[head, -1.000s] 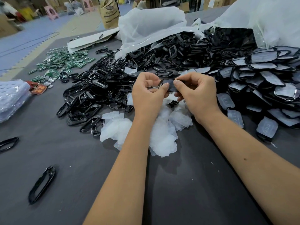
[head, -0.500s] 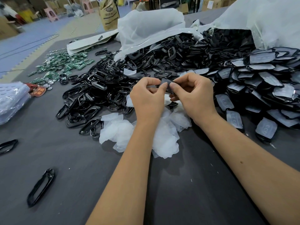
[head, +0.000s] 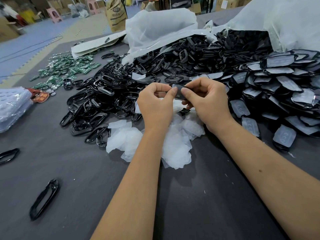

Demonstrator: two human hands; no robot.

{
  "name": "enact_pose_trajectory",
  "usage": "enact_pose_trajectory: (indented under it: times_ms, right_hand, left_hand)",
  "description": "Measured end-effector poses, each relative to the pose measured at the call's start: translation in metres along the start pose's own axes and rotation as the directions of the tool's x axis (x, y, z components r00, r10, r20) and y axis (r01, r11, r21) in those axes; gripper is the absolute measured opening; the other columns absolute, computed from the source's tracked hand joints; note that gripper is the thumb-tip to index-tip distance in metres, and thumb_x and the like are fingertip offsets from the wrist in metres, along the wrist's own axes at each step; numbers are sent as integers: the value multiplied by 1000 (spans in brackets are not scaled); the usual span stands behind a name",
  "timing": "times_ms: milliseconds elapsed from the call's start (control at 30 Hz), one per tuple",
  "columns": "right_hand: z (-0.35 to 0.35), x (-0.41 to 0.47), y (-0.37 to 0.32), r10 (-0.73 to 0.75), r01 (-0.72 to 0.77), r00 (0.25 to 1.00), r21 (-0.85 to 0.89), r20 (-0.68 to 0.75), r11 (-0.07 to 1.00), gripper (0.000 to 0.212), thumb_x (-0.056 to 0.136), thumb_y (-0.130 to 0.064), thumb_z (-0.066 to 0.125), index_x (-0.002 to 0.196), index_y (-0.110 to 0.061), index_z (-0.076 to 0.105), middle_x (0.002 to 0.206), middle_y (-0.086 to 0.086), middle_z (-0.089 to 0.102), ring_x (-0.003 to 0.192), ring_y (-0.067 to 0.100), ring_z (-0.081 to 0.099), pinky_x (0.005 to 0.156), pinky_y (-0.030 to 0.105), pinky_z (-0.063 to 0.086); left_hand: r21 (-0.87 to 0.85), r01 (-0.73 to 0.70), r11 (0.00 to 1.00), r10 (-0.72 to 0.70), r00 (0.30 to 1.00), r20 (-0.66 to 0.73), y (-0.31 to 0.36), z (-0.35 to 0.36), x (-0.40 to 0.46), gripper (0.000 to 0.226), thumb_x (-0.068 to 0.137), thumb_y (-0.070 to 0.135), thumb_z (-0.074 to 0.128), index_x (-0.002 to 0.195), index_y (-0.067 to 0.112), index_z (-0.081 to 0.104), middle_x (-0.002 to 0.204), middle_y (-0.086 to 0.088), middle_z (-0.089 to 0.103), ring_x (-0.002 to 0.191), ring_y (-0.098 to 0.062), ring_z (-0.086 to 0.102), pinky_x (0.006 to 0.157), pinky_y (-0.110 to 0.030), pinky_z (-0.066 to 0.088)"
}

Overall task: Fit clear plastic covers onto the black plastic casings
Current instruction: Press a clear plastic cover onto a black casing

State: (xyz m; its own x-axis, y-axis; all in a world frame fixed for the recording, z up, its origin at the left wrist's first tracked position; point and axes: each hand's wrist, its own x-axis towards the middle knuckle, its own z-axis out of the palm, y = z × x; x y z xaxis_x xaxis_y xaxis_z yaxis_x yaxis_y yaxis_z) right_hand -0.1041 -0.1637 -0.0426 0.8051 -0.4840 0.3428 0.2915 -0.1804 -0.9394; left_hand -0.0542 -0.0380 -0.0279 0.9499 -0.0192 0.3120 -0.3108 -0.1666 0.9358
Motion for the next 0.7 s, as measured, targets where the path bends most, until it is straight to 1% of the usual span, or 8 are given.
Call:
enact_pose_trajectory:
  times_ms: [133, 167, 300, 433, 567, 633, 700]
  right_hand:
    - [-1, 0, -1, 27, -27, 1000, 20, 8, 999, 7, 89, -10, 79, 87, -11, 72, 72, 6, 75, 62, 29, 73, 57, 32, 57]
    - [-2, 0, -1, 34, -34, 999, 28, 12, 999, 7, 89, -9, 79, 88, -9, 72, 72, 6, 75, 62, 28, 73, 57, 30, 56]
    - [-4, 0, -5, 65, -67, 998, 74, 27, 995, 5, 91, -5, 77, 89, -6, 72, 72, 5, 75, 62, 25, 72, 55, 26, 54]
    - [-5, 0, -7, 88, -91, 996, 91, 31, 992, 6, 92, -5, 76, 88, -8, 72, 71, 4, 75, 62, 21, 71, 55, 25, 54]
    - [-5, 1, -8, 106, -110, 993, 100, 42, 989, 5, 92, -5, 76, 89, -9, 73, 72, 3, 76, 62, 20, 71, 56, 23, 53]
    - [-5, 1, -8, 104, -109, 993, 99, 54, 989, 5, 91, -4, 77, 90, -8, 74, 71, 2, 75, 62, 18, 71, 56, 23, 53]
    - [-4, 0, -7, 105, -111, 993, 94, 62, 989, 6, 91, -4, 77, 91, -8, 73, 70, 2, 75, 62, 19, 70, 57, 23, 53]
  left_hand:
    - [-20, -9, 1000, 10, 1000, 14, -2, -1, 1, 16, 82, 14, 84, 77, 18, 71, 65, 10, 66, 64, -9, 65, 65, -22, 53]
    - [-24, -16, 1000, 16, 1000, 19, -2, -2, 1, 15, 82, 14, 84, 77, 18, 71, 65, 11, 65, 65, -9, 64, 66, -22, 53]
    - [-67, -49, 997, 53, 997, 62, -3, -5, 1, 12, 83, 12, 84, 80, 16, 73, 73, 10, 70, 75, -11, 66, 79, -37, 59]
    - [-111, -49, 993, 61, 993, 105, -4, -6, 0, 17, 82, 11, 85, 78, 21, 72, 77, 13, 72, 80, -13, 68, 86, -44, 59]
    - [-117, -29, 993, 40, 995, 95, -7, -5, 0, 12, 82, 12, 84, 80, 18, 73, 79, 7, 74, 84, -22, 71, 84, -55, 59]
    - [-111, -6, 994, 13, 998, 65, -9, -5, 1, 11, 83, 13, 83, 80, 17, 73, 77, 3, 73, 83, -26, 71, 81, -57, 59]
    - [-111, 13, 994, -7, 999, 50, -10, -5, 1, 12, 83, 13, 84, 79, 17, 73, 74, 2, 72, 77, -24, 69, 79, -56, 60]
